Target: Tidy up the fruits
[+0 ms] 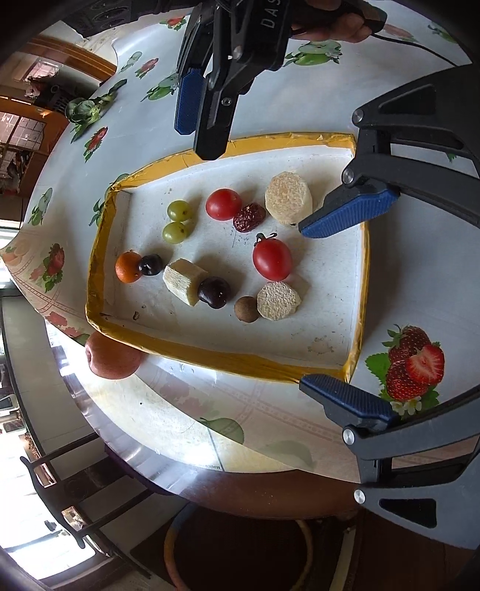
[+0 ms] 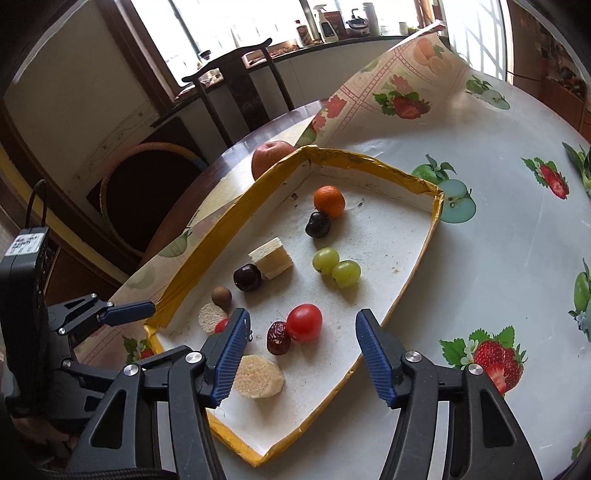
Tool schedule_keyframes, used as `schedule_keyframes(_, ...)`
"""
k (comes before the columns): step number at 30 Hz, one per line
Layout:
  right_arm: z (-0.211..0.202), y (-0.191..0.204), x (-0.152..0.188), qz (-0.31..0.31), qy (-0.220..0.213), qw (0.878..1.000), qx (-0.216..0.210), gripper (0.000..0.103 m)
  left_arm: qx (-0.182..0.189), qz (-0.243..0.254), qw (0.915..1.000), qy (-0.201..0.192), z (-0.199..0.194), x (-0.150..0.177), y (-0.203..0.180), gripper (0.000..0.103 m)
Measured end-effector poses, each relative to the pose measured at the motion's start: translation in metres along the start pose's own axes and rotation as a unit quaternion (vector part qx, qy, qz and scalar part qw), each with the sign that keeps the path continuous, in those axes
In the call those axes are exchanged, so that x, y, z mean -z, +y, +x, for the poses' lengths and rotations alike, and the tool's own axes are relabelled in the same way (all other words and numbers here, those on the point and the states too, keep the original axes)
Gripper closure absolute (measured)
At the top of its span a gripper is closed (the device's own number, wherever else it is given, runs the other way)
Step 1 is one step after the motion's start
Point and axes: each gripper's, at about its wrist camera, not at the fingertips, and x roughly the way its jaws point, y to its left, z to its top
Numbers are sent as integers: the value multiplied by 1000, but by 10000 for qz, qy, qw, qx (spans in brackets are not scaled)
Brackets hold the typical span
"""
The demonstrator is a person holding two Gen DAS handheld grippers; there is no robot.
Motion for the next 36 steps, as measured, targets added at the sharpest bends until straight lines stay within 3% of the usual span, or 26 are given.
schedule_keyframes(9, -29, 5, 22, -617, -66, 9980, -154, 36, -93, 122, 9994, -307, -27, 11, -7, 25)
schedule_keyframes(18, -44, 33, 49, -1673, -47, 9858, -149, 29, -217, 277, 9987, -359, -42, 29, -13, 25)
schedule_keyframes(36, -56, 55, 62, -1977, -29, 9801, -196, 26, 35, -80, 9994, -339, -54, 54, 7, 25)
